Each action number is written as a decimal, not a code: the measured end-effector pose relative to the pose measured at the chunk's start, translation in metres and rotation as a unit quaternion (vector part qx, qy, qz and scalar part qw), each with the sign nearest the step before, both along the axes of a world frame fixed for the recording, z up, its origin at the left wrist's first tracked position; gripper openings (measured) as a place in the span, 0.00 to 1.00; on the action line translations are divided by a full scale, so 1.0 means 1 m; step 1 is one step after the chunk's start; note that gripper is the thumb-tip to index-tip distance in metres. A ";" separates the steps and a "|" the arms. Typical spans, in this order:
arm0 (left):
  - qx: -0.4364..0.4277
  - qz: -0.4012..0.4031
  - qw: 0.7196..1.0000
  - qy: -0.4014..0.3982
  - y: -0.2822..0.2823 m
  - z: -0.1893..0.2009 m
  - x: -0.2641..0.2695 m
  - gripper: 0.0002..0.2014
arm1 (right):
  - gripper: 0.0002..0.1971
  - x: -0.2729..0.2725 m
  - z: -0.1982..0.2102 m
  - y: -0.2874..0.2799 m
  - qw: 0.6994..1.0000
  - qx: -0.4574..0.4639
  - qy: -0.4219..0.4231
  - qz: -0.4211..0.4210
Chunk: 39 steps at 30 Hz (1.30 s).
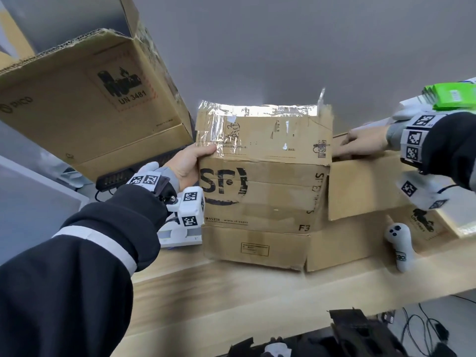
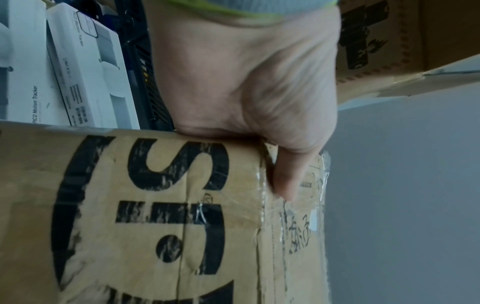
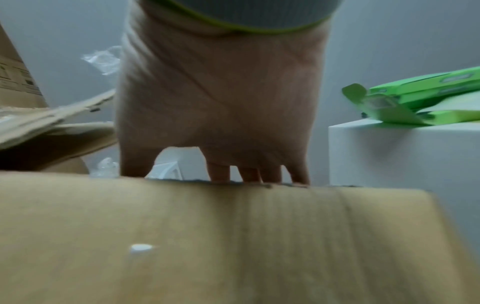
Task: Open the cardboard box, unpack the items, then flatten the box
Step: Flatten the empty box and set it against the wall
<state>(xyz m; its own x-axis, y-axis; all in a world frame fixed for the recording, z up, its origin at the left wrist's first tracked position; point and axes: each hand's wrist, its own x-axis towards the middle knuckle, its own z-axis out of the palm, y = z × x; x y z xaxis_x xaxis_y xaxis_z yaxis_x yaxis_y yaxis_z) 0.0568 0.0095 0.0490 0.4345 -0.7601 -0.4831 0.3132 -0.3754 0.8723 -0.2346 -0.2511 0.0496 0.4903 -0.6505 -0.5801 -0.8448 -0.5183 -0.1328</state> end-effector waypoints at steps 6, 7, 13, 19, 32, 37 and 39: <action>0.028 0.052 0.998 0.013 0.003 0.003 0.010 0.30 | 0.36 -0.030 -0.013 -0.010 0.989 -0.038 0.001 -0.144; 0.034 0.066 0.997 0.016 0.004 0.002 0.011 0.31 | 0.34 -0.035 -0.012 -0.009 0.986 -0.031 -0.012 -0.164; 0.076 0.149 0.986 -0.014 0.006 -0.003 0.018 0.17 | 0.20 -0.047 -0.014 -0.015 0.985 0.026 0.003 -0.170; 0.086 0.192 0.977 -0.039 0.006 -0.002 0.018 0.11 | 0.24 -0.041 -0.024 -0.016 0.975 0.035 0.024 -0.216; 0.085 0.182 0.978 -0.057 0.012 -0.004 0.019 0.18 | 0.39 -0.033 -0.049 -0.032 0.969 0.054 -0.029 -0.241; 0.064 0.173 0.979 -0.085 0.013 -0.007 0.025 0.13 | 0.29 -0.036 -0.030 -0.009 0.961 0.056 -0.045 -0.266; 0.058 0.174 0.978 -0.103 0.014 -0.008 0.026 0.11 | 0.25 -0.039 -0.024 -0.001 0.955 0.066 -0.041 -0.286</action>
